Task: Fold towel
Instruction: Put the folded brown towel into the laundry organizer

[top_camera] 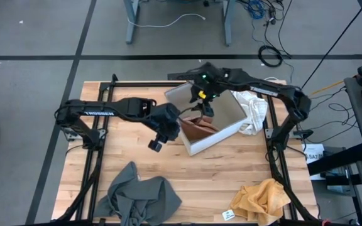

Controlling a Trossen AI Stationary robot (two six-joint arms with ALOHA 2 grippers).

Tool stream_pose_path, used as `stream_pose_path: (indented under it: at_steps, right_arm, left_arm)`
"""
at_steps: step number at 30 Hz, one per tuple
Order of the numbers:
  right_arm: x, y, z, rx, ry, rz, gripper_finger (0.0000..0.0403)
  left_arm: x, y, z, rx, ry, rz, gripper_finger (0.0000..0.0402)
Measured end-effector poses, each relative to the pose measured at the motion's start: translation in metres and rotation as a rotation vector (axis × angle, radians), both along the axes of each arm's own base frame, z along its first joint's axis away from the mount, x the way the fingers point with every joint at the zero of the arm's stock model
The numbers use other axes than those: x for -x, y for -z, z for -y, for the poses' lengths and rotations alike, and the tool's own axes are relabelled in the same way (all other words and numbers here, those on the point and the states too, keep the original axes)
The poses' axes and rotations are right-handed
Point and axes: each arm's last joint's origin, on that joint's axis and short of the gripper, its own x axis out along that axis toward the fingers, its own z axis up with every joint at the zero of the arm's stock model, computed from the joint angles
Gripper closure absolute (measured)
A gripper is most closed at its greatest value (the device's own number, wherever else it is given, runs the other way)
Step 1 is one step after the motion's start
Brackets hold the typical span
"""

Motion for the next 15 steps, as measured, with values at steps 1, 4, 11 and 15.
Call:
stream_pose_path:
  at_steps: [1,4,11,15]
  right_arm:
    - [-0.004,0.009,0.001,-0.017,-0.002,-0.034,0.0225]
    - [-0.01,0.037,0.0,-0.081,-0.013,-0.166,0.0225]
    - [-0.025,0.084,-0.012,-0.187,-0.113,-0.334,0.0225]
    - [-0.024,0.082,-0.014,-0.174,-0.135,-0.332,0.0225]
  left_arm:
    - [0.001,0.0,0.003,0.007,-0.001,-0.011,0.0254]
    - [0.005,0.003,0.01,0.016,0.005,-0.059,0.0254]
    - [0.016,0.008,0.025,0.032,0.009,-0.187,0.0254]
    - [0.023,0.011,0.034,0.039,0.002,-0.262,0.0254]
